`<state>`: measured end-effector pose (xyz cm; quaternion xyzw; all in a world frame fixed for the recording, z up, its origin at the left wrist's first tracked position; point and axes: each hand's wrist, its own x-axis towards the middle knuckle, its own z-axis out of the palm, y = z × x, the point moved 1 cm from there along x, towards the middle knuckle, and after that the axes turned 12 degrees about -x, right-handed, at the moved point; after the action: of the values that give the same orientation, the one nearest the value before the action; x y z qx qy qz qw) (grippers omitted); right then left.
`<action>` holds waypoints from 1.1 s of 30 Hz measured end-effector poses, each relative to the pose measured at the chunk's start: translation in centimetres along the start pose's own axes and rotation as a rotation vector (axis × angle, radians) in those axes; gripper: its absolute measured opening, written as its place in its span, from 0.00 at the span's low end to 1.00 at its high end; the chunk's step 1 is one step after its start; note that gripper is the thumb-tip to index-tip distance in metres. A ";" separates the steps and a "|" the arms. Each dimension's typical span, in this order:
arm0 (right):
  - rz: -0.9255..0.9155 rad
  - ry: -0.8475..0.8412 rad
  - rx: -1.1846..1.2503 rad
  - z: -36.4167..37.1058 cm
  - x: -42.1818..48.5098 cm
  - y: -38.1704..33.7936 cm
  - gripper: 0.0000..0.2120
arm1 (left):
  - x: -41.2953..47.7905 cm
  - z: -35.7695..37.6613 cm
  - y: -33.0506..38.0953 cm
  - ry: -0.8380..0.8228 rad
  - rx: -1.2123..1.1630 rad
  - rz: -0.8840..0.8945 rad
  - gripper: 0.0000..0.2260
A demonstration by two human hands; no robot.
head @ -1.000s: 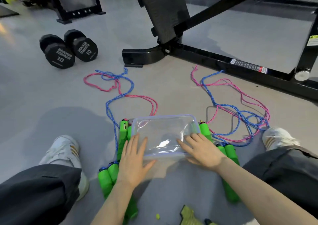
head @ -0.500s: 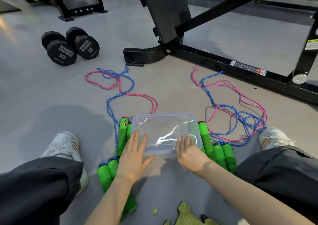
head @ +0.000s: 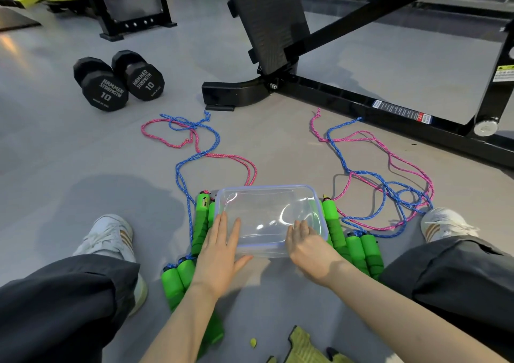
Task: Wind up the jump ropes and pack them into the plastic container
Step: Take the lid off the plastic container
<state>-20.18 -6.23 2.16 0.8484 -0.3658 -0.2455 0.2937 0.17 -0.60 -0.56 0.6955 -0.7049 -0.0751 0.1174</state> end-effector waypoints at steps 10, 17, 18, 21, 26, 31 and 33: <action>-0.027 0.069 -0.163 0.2 0.2 1.0 0.18 | 1.3 -1.6 1.9 -0.063 0.346 0.235 0.33; -0.085 0.024 0.013 -2.5 -0.4 2.0 0.16 | 2.1 -5.1 6.3 -0.415 0.531 0.220 0.15; -0.137 -0.030 -0.009 -3.4 -0.7 2.3 0.17 | 2.5 -4.4 6.5 -0.468 0.526 0.219 0.11; -0.293 -0.085 -0.103 -4.2 -1.1 2.7 0.17 | 3.0 -5.0 7.5 -0.530 0.529 0.198 0.13; -0.201 -0.034 0.008 -3.0 -1.2 2.4 0.19 | 2.4 -6.4 6.3 -0.418 0.400 0.196 0.12; -0.172 0.045 0.236 -0.6 -1.3 3.3 0.38 | 1.5 -5.8 1.5 -0.040 0.002 0.122 0.35; -0.146 0.108 0.313 -0.4 -1.1 4.4 0.37 | 1.4 -5.5 0.0 -0.062 -0.069 0.043 0.36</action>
<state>-22.74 -7.71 5.71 0.9200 -0.3206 -0.1601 0.1585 1.68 -1.65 4.77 0.6732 -0.7198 -0.1182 0.1211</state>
